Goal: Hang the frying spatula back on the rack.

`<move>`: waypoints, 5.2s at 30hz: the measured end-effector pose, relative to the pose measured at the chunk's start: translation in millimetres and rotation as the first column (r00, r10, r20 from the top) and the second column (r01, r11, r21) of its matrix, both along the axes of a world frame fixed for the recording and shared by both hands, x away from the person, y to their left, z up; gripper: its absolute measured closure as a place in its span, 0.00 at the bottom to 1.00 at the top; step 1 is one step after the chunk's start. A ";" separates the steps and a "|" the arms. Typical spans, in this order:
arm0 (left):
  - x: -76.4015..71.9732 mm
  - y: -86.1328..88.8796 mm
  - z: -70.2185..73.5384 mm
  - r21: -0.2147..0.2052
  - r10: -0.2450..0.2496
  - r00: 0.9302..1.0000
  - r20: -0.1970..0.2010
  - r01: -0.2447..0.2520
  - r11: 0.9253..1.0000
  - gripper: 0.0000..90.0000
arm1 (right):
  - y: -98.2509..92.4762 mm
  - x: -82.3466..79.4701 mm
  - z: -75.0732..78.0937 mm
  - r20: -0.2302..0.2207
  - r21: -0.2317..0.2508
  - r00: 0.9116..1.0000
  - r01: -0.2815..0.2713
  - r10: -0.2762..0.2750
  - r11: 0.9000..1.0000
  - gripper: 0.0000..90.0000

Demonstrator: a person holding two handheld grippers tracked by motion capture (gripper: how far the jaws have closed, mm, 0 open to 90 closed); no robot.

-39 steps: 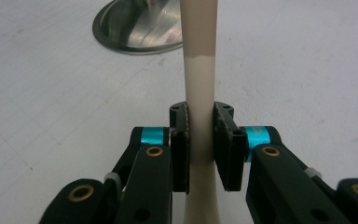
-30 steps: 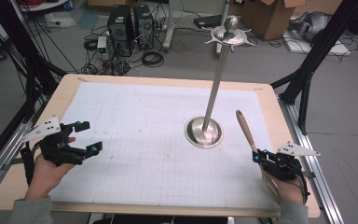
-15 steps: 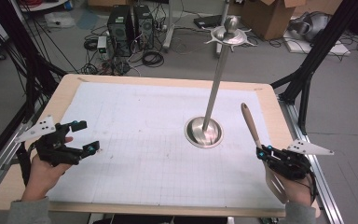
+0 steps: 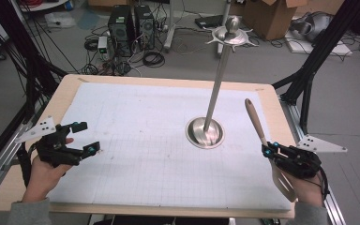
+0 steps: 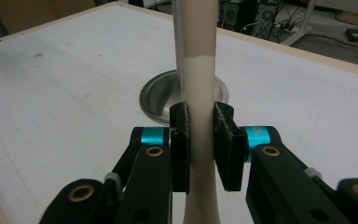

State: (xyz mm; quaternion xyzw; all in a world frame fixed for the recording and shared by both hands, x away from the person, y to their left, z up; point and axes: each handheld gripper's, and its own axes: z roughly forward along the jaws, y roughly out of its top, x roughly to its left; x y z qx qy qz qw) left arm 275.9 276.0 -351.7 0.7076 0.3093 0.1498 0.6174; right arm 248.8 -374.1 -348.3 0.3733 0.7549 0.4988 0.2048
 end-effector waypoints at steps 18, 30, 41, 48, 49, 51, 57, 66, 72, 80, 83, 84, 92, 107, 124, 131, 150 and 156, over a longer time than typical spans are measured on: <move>-2.0 3.4 1.5 -0.011 0.004 1.000 0.006 -0.004 1.000 0.03 | -16.5 -2.6 48.3 0.016 0.019 0.997 -0.078 0.078 0.997 0.87; -2.0 3.1 1.0 -0.011 0.003 1.000 0.004 -0.003 1.000 0.03 | -13.2 0.0 68.5 0.043 0.032 0.994 -0.105 0.104 0.994 0.87; -2.7 3.6 1.8 -0.008 0.004 1.000 0.007 -0.004 1.000 0.03 | -10.2 2.5 87.6 0.070 0.019 0.991 -0.119 0.117 0.993 0.87; -2.8 4.6 1.9 -0.011 0.007 1.000 0.006 -0.007 1.000 0.03 | -9.8 0.1 100.2 0.093 0.024 0.989 -0.121 0.119 0.992 0.87; -2.9 4.8 2.2 -0.015 0.004 1.000 0.004 -0.004 1.000 0.03 | -10.3 0.4 101.5 0.102 0.026 0.988 -0.123 0.120 0.992 0.87; -3.3 4.5 3.3 -0.028 -0.001 1.000 0.010 0.001 1.000 0.03 | -10.8 0.4 104.6 0.100 0.032 0.988 -0.123 0.120 0.992 0.87; -4.0 5.2 4.1 -0.027 -0.001 1.000 0.011 0.001 1.000 0.03 | -10.3 3.2 114.5 0.093 0.014 0.989 -0.115 0.113 0.993 0.87; -3.7 6.1 2.9 -0.030 -0.001 1.000 0.005 0.001 1.000 0.03 | -7.7 13.5 123.1 0.074 0.005 0.991 -0.112 0.112 0.994 0.87; -4.7 9.6 3.5 -0.044 0.002 1.000 0.008 -0.002 0.999 0.03 | -11.6 22.3 126.0 0.069 0.041 0.990 -0.128 0.125 0.991 0.87; -7.8 11.7 6.1 -0.051 0.006 1.000 0.016 -0.005 0.999 0.03 | -12.5 30.8 129.6 0.057 0.088 0.988 -0.149 0.144 0.985 0.87; -9.5 11.8 8.1 -0.049 0.006 1.000 0.024 -0.005 0.999 0.03 | -11.3 34.4 131.1 0.050 0.086 0.988 -0.149 0.145 0.985 0.87; -9.9 11.8 8.1 -0.049 0.007 1.000 0.023 -0.006 0.999 0.03 | -10.8 35.2 131.8 0.046 0.084 0.988 -0.148 0.145 0.985 0.87; -11.3 12.8 7.1 -0.039 0.011 1.000 0.019 -0.010 0.999 0.03 | -6.0 41.7 134.5 0.041 0.095 0.986 -0.164 0.161 0.982 0.87; -14.4 14.7 5.5 -0.036 0.020 1.000 0.016 -0.020 0.999 0.03 | -6.9 50.1 133.1 0.034 0.127 0.983 -0.182 0.180 0.975 0.87; -13.9 14.5 2.0 -0.029 0.019 1.000 0.000 -0.019 0.999 0.03 | -11.3 57.7 126.2 0.015 0.154 0.983 -0.182 0.182 0.971 0.87; -15.6 15.7 2.0 -0.037 0.010 1.000 0.003 -0.010 0.999 0.03 | -9.8 59.9 126.4 0.028 0.171 0.978 -0.207 0.205 0.963 0.87; -16.3 17.0 1.0 -0.030 0.017 1.000 0.003 -0.017 0.999 0.03 | -6.8 64.4 124.5 0.013 0.178 0.976 -0.218 0.219 0.960 0.87; -16.2 17.9 0.3 -0.033 0.019 1.000 0.000 -0.019 0.999 0.03 | -5.2 66.3 123.8 0.008 0.174 0.975 -0.219 0.221 0.960 0.87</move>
